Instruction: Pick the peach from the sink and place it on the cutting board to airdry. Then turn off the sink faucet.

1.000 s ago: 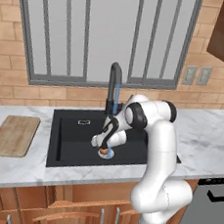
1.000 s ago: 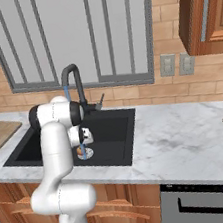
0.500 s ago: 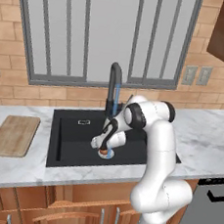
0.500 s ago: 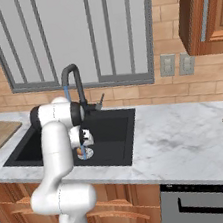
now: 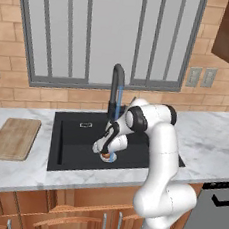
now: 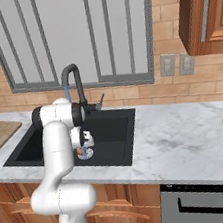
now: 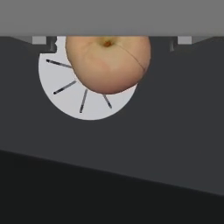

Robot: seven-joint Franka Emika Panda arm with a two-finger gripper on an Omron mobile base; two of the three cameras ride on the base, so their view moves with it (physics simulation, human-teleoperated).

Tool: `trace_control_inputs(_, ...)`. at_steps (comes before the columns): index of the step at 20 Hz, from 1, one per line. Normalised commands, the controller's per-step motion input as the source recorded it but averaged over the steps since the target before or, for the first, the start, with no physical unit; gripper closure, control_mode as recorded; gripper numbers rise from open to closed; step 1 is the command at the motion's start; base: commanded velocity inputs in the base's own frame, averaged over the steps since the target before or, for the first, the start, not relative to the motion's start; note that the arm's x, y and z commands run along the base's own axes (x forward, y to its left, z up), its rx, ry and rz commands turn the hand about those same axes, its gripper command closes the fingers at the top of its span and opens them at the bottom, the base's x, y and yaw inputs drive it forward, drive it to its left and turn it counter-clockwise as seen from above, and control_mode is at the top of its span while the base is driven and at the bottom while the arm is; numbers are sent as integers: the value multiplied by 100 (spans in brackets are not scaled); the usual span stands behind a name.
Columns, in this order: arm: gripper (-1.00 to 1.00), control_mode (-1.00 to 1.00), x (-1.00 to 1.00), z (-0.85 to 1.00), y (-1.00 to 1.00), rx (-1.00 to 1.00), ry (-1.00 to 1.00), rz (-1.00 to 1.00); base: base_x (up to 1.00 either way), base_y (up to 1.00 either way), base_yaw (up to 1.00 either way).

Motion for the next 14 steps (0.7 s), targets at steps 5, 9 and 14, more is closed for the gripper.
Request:
trace_control_inputs(5, -100, -100, 16, -10, 0, 0, 4, 0, 0, 0, 0)
trace_control_inputs(9, 100, -100, 11, -13, 0, 0, 4, 0, 0, 0, 0)
trace_control_inputs(14, 100, -100, 1, -12, 0, 0, 5, -1, 0, 0, 0)
